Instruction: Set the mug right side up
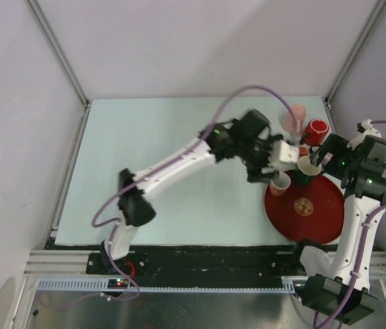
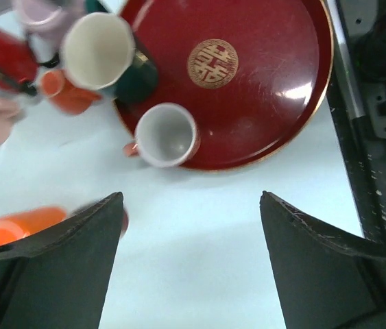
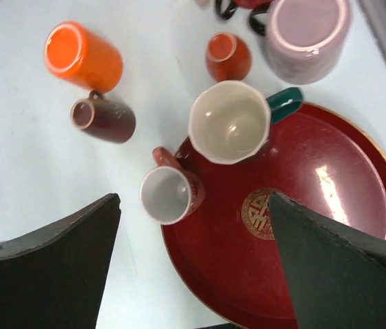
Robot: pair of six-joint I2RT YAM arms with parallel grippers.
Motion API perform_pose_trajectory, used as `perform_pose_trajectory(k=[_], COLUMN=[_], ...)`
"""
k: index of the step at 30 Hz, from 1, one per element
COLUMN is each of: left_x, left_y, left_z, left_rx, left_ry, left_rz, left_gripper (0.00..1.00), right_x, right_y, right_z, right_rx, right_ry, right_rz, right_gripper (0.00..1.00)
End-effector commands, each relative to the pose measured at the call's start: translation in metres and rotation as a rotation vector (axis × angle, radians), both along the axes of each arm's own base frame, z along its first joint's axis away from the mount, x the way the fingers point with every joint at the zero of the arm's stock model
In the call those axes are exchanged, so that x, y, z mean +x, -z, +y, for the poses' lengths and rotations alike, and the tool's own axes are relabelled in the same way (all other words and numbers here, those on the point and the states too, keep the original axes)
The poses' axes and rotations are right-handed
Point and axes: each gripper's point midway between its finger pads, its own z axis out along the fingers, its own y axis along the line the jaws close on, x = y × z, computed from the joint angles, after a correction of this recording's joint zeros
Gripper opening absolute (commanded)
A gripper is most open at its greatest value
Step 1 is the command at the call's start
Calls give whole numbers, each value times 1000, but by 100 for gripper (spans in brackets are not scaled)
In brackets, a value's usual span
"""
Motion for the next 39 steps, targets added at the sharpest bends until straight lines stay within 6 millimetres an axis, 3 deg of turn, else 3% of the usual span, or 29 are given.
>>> perform_pose_trajectory(k=[1, 7, 11, 16, 21, 30, 39], left_x=[13, 41, 45, 46, 44, 42, 41], left_y=[-87, -57, -43, -30, -23, -33, -32], left_z=[83, 186, 238, 282, 304, 313, 317], left_rx=[-113, 3, 31, 55, 41, -11, -21], left_ry=[-136, -402, -537, -675, -720, -734, -738], left_rz=[110, 119, 153, 141, 117, 111, 125], left_gripper=[84, 85, 85, 85, 85, 85, 85], right_x=[-3, -16, -19, -13, 0, 16, 32], right_y=[7, 58, 90, 119, 133, 165, 160], right_z=[45, 110, 126, 120, 124, 121, 110], right_rx=[2, -305, -438, -541, -567, -570, -522], right_ry=[-248, -646, -797, -815, -818, -821, -776], right_rz=[7, 176, 278, 417, 443, 499, 437], right_gripper=[91, 83, 64, 59, 51, 34, 14])
